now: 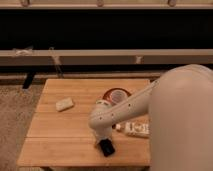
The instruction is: Place the eraser on the white sponge
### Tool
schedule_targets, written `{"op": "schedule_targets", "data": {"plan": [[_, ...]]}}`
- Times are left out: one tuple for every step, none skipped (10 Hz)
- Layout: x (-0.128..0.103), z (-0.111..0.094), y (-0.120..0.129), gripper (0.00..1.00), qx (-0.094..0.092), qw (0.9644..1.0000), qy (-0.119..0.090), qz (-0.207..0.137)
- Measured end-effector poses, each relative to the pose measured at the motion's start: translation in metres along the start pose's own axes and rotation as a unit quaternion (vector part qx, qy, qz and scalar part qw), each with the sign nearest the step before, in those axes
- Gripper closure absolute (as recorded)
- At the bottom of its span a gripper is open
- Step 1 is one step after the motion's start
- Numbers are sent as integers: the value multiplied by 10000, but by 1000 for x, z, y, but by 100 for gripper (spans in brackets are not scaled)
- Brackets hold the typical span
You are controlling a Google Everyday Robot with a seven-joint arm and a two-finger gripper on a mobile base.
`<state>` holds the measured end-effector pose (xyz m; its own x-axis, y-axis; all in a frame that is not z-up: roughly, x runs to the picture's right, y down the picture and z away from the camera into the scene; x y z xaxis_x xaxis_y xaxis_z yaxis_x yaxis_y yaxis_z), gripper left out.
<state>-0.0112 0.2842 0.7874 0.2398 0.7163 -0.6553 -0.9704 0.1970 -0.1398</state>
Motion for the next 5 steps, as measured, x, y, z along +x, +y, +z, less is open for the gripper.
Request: {"op": "schedule_targets", "data": {"plan": [[-1, -2, 1, 83, -19, 10000, -14, -4], [0, -3, 0, 95, -12, 10000, -7, -19], [0, -3, -1, 99, -2, 10000, -2, -17], [0, -4, -1, 100, 12, 10000, 0, -19], [0, -10, 1, 100, 42, 10000, -4, -28]]}}
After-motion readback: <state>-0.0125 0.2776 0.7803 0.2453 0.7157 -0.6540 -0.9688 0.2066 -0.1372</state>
